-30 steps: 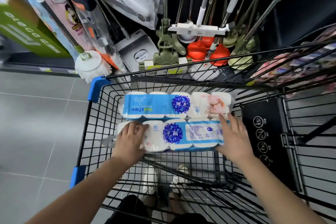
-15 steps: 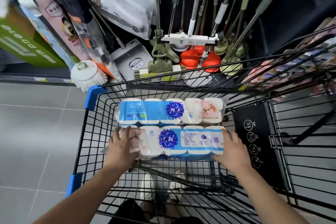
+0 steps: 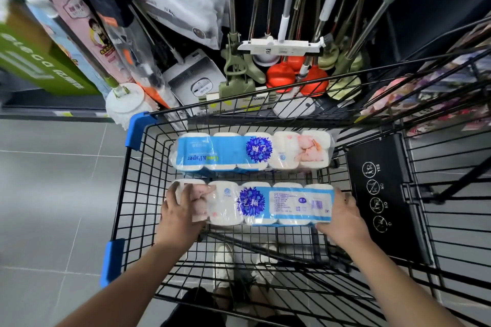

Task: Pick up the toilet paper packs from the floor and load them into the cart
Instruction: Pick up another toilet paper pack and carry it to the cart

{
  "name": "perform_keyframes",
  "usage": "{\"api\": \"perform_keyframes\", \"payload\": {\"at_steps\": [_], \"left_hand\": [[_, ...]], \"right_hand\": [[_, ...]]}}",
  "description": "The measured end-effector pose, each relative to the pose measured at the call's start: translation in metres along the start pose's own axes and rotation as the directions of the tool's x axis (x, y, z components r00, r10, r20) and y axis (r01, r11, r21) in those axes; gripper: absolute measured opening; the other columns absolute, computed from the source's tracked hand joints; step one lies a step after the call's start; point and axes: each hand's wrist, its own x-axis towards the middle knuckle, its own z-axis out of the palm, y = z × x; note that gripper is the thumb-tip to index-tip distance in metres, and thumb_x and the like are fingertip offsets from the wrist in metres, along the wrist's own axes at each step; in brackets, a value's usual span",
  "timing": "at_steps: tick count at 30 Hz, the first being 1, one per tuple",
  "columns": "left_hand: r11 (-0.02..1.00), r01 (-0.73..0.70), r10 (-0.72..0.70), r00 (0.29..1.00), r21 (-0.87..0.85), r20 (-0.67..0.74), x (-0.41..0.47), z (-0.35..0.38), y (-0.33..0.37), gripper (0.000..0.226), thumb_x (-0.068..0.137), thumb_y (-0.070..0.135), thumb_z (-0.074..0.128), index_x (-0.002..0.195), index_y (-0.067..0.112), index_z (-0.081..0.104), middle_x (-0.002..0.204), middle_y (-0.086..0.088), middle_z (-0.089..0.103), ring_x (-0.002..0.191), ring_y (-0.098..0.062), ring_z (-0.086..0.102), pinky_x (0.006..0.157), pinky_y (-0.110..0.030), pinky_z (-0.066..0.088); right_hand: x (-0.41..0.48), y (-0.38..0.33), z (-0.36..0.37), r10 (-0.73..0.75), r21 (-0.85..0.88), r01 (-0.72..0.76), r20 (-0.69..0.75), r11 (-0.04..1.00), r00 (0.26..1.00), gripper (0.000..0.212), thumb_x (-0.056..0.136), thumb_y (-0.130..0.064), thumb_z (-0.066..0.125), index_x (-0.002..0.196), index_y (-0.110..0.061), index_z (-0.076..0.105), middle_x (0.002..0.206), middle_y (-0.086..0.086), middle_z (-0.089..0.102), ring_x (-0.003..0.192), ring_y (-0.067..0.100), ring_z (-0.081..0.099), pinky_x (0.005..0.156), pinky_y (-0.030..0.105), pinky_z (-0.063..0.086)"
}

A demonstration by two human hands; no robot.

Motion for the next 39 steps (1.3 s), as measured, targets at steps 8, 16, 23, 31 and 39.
{"api": "perform_keyframes", "payload": {"at_steps": [8,16,23,31,39], "left_hand": [[0.999,0.039,-0.039,0.999,-0.031,-0.018,0.001,0.003,0.003,0.09,0.082,0.029,0.082,0.155,0.019,0.03,0.159,-0.019,0.015,0.135,-0.05,0.041,0.105,-0.056,0.047],[0.998,0.036,-0.039,0.997,-0.054,-0.06,0.007,0.004,0.0,0.078,0.088,0.027,0.075,0.153,0.02,0.033,0.16,-0.018,0.015,0.138,-0.048,0.036,0.102,-0.054,0.051],[0.985,-0.047,0.018,0.984,-0.165,-0.176,0.024,-0.003,0.003,0.073,0.084,0.006,0.076,0.147,0.015,0.041,0.15,-0.023,0.03,0.133,-0.052,0.039,0.101,-0.062,0.048],[0.988,-0.105,0.075,0.97,-0.118,-0.23,0.029,-0.004,0.0,0.066,0.079,0.007,0.08,0.136,0.019,0.047,0.139,-0.024,0.041,0.123,-0.053,0.045,0.093,-0.063,0.05],[0.994,-0.08,0.066,0.982,-0.074,-0.176,0.031,-0.011,-0.006,0.073,0.072,0.02,0.089,0.131,0.021,0.045,0.144,-0.023,0.043,0.125,-0.052,0.046,0.101,-0.067,0.046]], "right_hand": [[0.012,-0.008,0.001,-0.042,0.037,0.045,-0.07,0.998,0.997,0.1,0.063,-0.035,0.087,0.148,-0.034,0.034,0.118,0.002,0.056,0.111,0.022,0.057,0.086,0.036,0.053],[0.015,-0.018,-0.002,-0.168,0.063,0.185,-0.214,0.981,0.962,0.105,0.065,-0.025,0.089,0.154,-0.025,0.033,0.127,0.006,0.056,0.117,0.026,0.051,0.1,0.041,0.045],[0.024,-0.026,-0.005,-0.139,0.182,0.194,-0.279,0.964,0.95,0.097,0.071,-0.019,0.087,0.153,-0.025,0.035,0.128,0.007,0.053,0.12,0.027,0.051,0.104,0.043,0.044],[0.029,-0.024,0.001,-0.11,0.237,0.162,-0.218,0.958,0.97,0.084,0.073,-0.015,0.086,0.147,-0.017,0.047,0.14,0.006,0.048,0.129,0.027,0.048,0.108,0.042,0.045],[0.027,-0.028,-0.001,-0.122,0.113,0.14,-0.149,0.984,0.981,0.081,0.072,-0.024,0.086,0.145,-0.017,0.052,0.147,0.008,0.042,0.132,0.032,0.045,0.112,0.045,0.042]]}}
